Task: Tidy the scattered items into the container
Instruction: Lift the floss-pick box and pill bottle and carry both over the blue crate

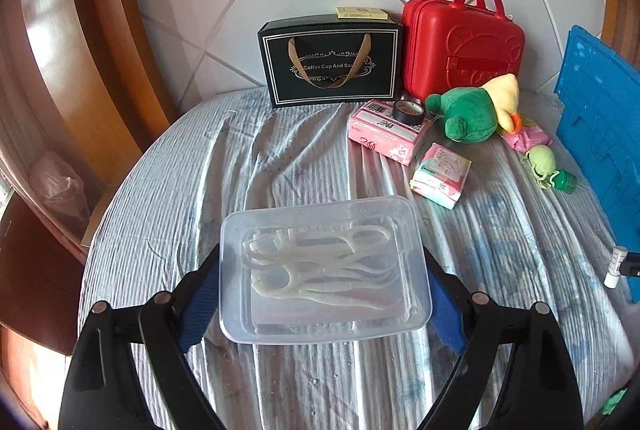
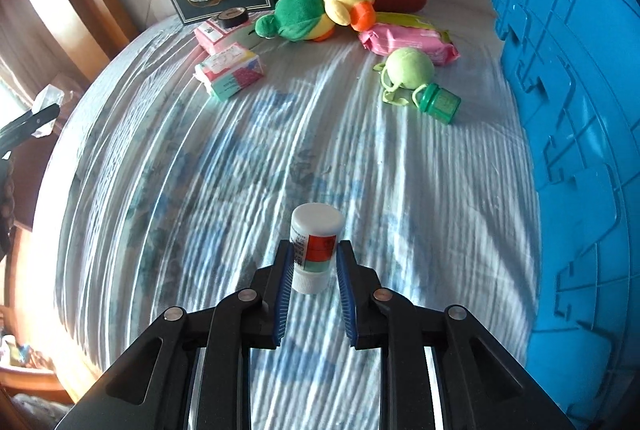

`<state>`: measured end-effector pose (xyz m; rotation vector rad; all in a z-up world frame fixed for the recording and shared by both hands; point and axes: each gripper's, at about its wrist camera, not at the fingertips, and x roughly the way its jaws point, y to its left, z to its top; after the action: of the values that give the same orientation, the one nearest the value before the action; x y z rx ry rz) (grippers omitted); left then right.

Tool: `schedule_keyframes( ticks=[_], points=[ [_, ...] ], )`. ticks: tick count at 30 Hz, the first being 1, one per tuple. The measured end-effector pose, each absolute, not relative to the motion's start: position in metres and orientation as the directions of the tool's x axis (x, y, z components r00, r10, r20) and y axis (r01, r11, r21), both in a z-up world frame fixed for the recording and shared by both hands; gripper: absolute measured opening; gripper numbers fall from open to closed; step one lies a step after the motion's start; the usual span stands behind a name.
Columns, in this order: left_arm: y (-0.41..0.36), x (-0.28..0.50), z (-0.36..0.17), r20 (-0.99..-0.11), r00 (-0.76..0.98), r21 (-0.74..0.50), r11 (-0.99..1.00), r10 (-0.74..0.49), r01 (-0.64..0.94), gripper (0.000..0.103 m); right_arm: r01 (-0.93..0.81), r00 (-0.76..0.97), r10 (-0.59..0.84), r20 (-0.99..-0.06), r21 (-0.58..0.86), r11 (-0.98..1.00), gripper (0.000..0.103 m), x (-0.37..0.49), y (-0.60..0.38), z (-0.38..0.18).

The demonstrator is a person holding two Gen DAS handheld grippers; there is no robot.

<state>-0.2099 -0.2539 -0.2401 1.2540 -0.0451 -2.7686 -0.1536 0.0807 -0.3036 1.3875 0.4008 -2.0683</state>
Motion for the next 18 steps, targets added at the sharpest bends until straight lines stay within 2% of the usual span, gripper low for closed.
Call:
schedule_keyframes(
  ticks=[6, 18],
  points=[
    [-0.235, -0.204, -0.223, -0.739, -0.664, 0.063, -0.993, -0.111, 0.095, 0.089, 0.649, -0.274, -0.347, -0.897, 0.094, -0.755, 0.021, -0.153, 0.096, -0.285],
    [-0.182, -0.2, -0.169, -0.693, -0.713, 0.065, -0.994, -0.106, 0.084, 0.089, 0.688, -0.319, -0.444, -0.837, 0.117, -0.716, 0.021, -0.146, 0.118, -0.214]
  ],
)
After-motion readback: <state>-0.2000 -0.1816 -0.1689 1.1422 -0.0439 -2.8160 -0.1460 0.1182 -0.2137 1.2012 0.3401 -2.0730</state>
